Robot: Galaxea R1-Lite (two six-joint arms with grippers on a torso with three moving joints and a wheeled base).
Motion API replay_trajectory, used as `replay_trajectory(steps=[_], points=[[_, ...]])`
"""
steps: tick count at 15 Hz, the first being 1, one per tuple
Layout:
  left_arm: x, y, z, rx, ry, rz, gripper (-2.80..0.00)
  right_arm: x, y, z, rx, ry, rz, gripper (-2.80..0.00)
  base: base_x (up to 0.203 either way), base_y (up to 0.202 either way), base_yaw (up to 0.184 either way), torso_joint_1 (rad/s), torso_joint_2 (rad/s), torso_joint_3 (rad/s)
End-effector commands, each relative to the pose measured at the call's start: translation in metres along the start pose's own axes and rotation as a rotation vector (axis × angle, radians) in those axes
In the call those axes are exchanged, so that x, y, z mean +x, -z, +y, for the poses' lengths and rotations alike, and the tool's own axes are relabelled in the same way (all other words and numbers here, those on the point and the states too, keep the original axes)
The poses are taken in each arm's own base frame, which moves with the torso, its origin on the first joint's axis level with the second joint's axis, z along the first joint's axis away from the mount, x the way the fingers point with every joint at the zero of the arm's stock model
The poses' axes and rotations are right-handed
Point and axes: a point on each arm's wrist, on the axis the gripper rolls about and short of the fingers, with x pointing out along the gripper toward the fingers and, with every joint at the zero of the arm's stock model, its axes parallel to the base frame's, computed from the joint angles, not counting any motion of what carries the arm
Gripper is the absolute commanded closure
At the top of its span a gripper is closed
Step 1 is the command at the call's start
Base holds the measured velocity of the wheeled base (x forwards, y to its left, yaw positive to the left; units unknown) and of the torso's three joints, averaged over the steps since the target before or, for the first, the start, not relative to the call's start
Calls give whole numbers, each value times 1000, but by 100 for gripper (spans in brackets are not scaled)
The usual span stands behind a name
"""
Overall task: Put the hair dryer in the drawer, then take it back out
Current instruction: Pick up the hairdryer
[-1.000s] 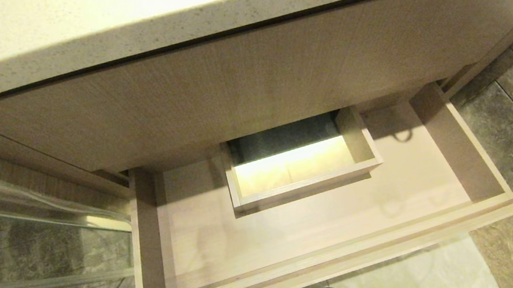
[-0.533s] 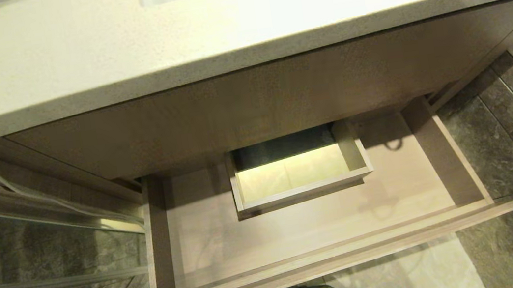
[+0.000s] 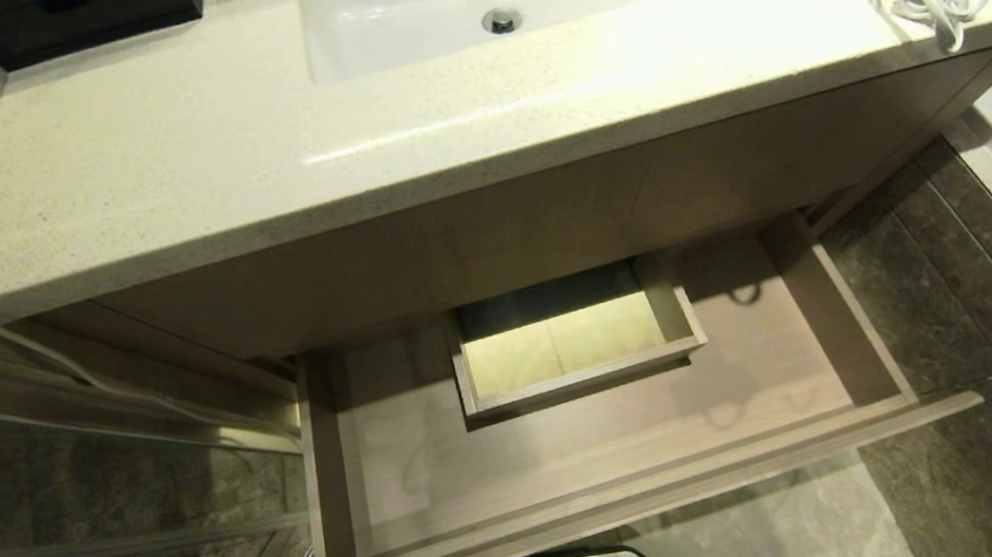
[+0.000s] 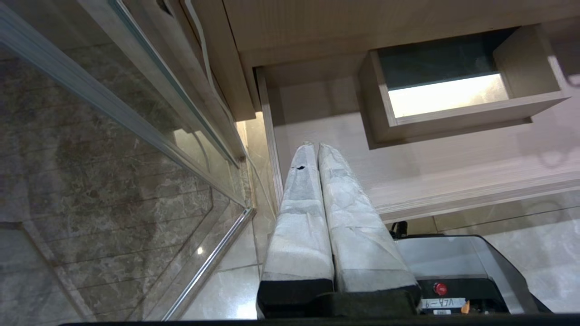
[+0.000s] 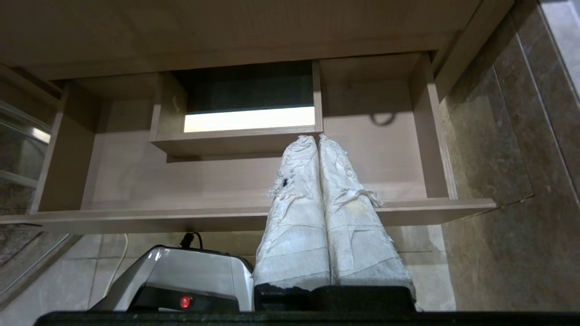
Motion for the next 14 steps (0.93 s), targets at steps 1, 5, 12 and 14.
replay_trajectory(steps=[1,5,12,14], points=[[0,0,0,0,0,1,0,-1,12,0,-1,-1,0,0,0,0,0,195,-386,-190],[0,0,0,0,0,1,0,-1,12,0,-2,-1,-1,0,0,0,0,181,-351,-174],[0,0,0,0,0,1,0,-1,12,0,-1,-1,0,0,0,0,0,133,-267,-123],[0,0,0,0,0,1,0,-1,12,0,4,-1,-1,0,0,0,0,0,0,0]])
